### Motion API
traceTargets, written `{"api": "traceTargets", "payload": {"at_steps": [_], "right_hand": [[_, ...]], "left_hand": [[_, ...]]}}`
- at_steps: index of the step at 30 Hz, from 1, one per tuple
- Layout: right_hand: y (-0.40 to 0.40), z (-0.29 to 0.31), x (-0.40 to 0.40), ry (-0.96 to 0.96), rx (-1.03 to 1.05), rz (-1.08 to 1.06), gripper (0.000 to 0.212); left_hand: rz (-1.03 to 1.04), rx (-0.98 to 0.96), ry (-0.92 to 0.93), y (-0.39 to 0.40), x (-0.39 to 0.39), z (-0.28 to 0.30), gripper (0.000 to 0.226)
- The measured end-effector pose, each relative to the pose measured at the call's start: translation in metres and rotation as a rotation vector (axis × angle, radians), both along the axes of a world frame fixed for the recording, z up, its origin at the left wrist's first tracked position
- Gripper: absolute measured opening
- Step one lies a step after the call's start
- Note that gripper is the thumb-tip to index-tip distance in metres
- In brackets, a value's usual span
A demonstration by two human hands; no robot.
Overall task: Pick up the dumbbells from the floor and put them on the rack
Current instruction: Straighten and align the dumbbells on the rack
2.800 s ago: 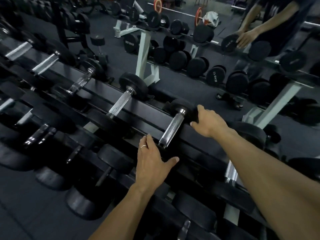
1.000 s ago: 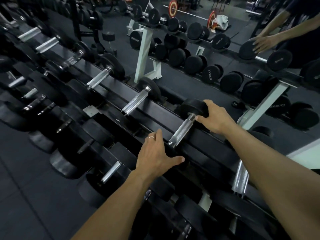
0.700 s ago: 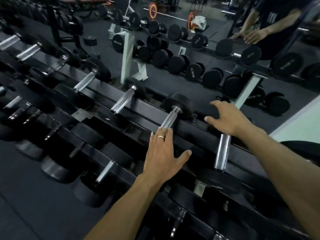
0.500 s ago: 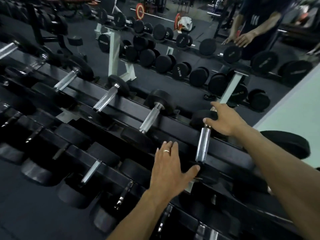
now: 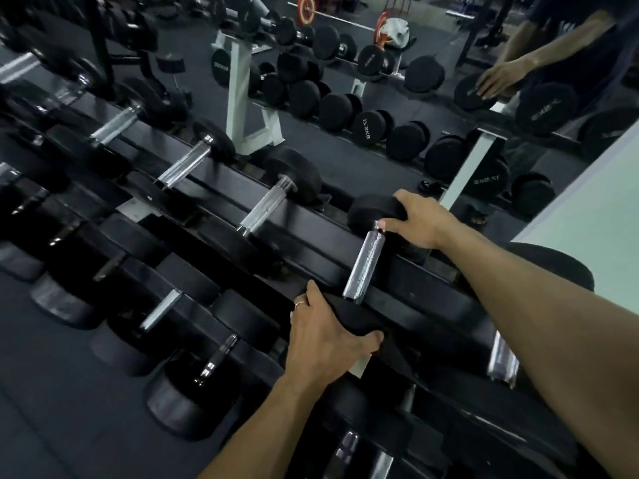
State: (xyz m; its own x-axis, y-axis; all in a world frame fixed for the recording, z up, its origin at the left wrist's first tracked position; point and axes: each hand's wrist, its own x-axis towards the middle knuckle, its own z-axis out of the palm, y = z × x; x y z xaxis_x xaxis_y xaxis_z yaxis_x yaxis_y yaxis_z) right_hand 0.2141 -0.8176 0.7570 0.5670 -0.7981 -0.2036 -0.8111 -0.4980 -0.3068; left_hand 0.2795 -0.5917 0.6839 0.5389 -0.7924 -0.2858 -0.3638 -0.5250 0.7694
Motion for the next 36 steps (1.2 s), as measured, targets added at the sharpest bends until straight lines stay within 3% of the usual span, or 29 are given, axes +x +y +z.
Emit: {"api": "traceTargets", "payload": {"at_steps": [8,17,29,32,36], "right_hand": [[0.002,-0.011,-0.019,-0.042,-0.074,-0.032,0.041],[0.011,-0.008,-0.012,0.05,-0.156,-0.031,0.044],[0.024,-0.003,-0.011,0.023,-0.115,-0.146,0.041],[0.021,0.0,-0.011,0.028,-0.035,-0.146,0.048],[0.025,0.008,-0.025,0.071,0.005,-0.057,0.074]], "left_hand": [[-0.064,0.001,-0.039,-0.003,0.005,0.003,0.133],[-0.143,0.014,-0.015,-0.005,0.024,0.004,0.126],[-0.196,0.019,-0.037,-0.005,0.029,0.002,0.13],[-0.207,0.062,-0.073,-0.006,0.033,0.002,0.132],[-0.18,0.039,-0.213,0.002,0.02,0.008,0.134]]}}
